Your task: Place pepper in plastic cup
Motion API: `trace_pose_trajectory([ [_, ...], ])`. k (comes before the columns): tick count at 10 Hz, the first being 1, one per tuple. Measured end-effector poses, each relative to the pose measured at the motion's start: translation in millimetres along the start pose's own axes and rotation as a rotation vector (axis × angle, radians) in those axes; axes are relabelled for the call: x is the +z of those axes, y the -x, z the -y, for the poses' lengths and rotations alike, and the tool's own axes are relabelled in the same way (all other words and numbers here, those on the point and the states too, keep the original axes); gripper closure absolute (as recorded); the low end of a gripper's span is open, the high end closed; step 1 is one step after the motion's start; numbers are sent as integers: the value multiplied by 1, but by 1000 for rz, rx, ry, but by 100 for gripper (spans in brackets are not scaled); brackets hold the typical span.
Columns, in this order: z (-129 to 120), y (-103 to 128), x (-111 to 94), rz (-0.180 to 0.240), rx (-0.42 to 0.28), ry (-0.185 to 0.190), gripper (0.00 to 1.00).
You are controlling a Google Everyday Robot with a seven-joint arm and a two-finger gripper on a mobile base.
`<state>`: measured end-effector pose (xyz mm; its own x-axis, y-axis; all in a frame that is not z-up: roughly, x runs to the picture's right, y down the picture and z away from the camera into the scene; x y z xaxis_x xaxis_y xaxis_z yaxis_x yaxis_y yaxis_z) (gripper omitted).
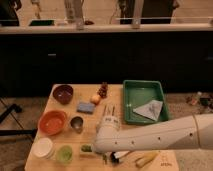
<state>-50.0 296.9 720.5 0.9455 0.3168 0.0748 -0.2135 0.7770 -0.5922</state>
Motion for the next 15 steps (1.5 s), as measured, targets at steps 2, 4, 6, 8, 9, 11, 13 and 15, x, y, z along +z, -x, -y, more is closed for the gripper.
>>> trace_pose_trajectory([
  [2, 2, 7, -18, 17, -20, -18, 100],
  [4, -2, 26, -41, 52, -79, -31, 100],
  [6, -11, 50, -52, 80, -154, -31, 100],
  [8, -24, 80, -55, 101, -246, -15, 100],
  [9, -31, 96, -54, 106, -297, -4, 100],
  [11, -44, 125, -49, 107, -399, 25, 100],
  [13, -51, 141, -42, 101, -467, 53, 100],
  [15, -55, 148, -34, 93, -499, 79, 100],
])
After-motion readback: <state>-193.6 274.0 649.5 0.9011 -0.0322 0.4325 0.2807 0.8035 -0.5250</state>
